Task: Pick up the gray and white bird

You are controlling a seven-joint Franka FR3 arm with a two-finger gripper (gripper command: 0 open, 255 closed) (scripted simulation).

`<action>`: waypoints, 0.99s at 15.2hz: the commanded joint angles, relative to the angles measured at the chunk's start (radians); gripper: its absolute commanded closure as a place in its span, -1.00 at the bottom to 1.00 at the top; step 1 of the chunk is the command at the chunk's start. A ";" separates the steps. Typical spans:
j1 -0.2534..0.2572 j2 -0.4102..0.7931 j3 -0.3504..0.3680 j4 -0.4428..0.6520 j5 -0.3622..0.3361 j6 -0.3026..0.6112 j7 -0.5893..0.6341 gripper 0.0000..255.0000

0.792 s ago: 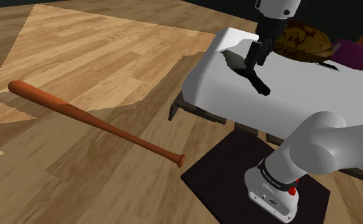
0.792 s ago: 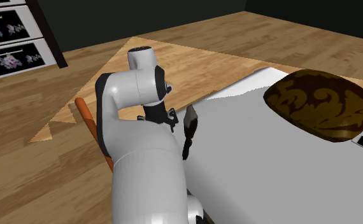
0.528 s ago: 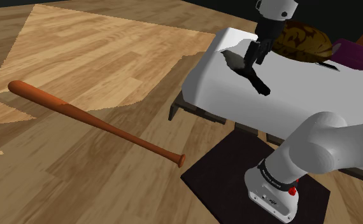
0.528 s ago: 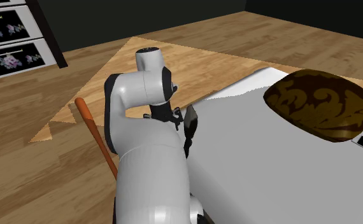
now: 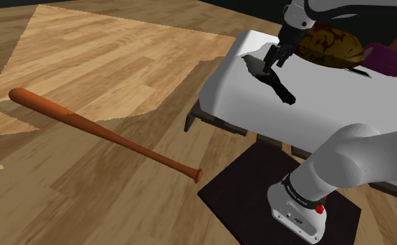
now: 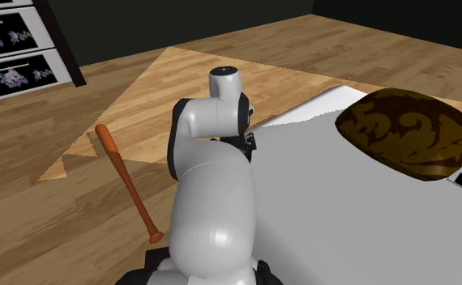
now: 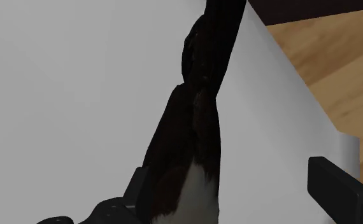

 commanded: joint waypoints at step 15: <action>-0.029 0.071 -0.071 -0.083 -0.033 0.215 -0.013 1.00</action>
